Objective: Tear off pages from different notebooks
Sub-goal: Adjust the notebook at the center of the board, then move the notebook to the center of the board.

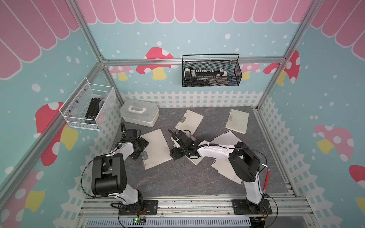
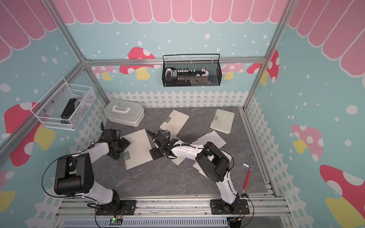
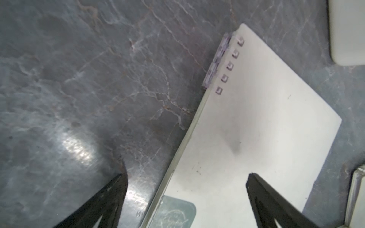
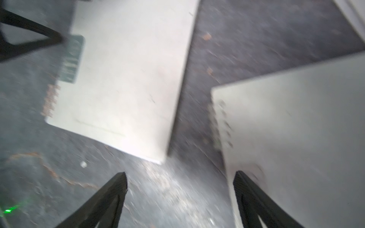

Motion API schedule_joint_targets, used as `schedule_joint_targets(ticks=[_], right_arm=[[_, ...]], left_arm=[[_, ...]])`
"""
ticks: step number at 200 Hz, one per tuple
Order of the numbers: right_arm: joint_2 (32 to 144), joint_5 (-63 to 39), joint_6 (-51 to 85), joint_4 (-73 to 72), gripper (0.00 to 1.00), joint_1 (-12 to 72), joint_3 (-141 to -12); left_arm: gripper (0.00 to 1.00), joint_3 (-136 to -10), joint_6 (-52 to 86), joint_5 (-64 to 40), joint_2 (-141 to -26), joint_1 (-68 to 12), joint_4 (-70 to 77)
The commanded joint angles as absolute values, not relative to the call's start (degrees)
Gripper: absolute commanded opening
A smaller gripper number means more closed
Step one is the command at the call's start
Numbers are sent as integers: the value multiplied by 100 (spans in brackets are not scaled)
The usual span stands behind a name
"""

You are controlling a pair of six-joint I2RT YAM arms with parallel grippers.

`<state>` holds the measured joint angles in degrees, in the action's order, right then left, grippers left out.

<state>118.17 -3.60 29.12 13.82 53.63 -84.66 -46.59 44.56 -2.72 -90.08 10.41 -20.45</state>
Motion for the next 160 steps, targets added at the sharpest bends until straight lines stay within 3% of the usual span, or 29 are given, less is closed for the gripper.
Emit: schedule_joint_targets(ticks=[1,30,58,93,160], right_arm=[[12589,-1137,3154,1088,87,5387,-9099],[13258,-1341,3216,1225,86,5387,-9823],[13319,-1638,3321,1112,80,5387,-9839],[12669,-1633,3440,715,65,5410,-9032],[11098,-1356,3516,370,63,5447,-7419]], left_arm=[[94,-4647,4261,-573,-9219,1081,-2071],[92,-4632,4206,-842,-9335,1081,-2008],[89,-4641,4156,-1108,-9437,999,-1936],[86,-4649,4221,-1342,-9388,452,-1863],[86,-4020,4561,-1508,-8708,-432,-1653]])
